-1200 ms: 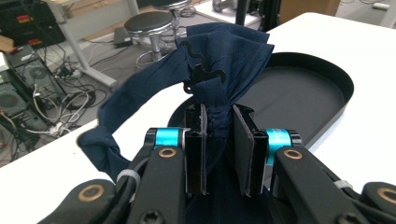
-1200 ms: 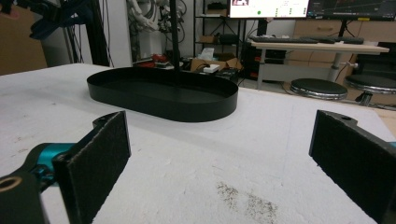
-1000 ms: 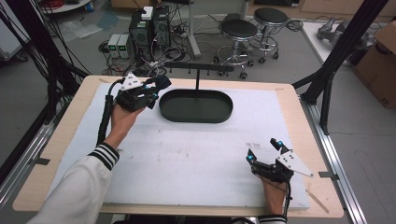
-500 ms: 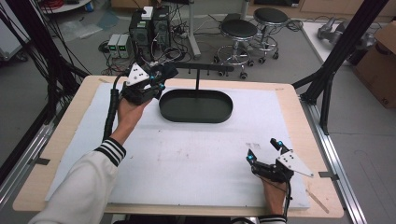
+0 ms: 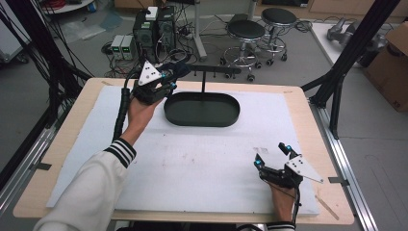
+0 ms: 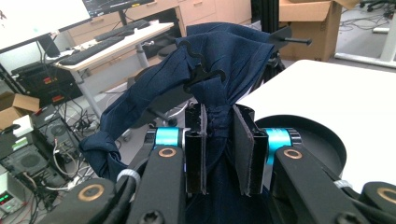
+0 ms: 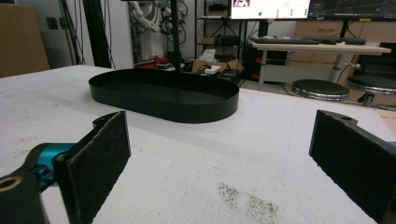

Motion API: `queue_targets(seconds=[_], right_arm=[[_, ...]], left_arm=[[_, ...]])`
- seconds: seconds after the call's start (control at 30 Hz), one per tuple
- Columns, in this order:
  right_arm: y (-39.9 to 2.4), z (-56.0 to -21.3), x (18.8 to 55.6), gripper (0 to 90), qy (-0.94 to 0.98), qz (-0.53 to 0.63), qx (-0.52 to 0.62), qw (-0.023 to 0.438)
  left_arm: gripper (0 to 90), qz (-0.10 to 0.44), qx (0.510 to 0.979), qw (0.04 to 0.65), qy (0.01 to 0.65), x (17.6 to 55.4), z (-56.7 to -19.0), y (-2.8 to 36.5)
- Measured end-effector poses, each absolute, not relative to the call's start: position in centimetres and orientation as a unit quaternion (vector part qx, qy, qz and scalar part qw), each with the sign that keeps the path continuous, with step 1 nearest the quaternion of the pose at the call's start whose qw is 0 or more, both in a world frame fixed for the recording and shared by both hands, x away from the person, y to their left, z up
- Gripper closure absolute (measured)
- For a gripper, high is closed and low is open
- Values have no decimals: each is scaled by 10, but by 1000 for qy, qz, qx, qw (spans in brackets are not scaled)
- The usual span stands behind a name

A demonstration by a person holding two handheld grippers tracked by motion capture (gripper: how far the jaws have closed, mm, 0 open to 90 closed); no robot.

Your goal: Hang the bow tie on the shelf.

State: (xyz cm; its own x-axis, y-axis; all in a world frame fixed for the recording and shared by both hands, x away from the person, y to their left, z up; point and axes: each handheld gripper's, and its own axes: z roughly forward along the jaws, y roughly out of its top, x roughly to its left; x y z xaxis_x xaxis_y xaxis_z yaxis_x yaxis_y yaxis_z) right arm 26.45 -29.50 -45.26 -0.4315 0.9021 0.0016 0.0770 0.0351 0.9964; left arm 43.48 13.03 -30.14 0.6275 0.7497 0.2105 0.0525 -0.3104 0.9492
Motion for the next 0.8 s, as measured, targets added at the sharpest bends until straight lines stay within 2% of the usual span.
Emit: queue_targets(seconds=[0.27, 0.53, 0.8], right_arm=[[-295, -452, 264, 43, 622, 574, 394, 358], [-295, -453, 265, 43, 622, 575, 392, 359], [-295, -453, 264, 43, 621, 576, 395, 357]], left_arm=[[755, 335, 738, 524, 264, 441, -301, 111], [755, 343, 728, 526, 274, 452, -302, 112], [755, 325, 729, 533, 281, 459, -309, 104]])
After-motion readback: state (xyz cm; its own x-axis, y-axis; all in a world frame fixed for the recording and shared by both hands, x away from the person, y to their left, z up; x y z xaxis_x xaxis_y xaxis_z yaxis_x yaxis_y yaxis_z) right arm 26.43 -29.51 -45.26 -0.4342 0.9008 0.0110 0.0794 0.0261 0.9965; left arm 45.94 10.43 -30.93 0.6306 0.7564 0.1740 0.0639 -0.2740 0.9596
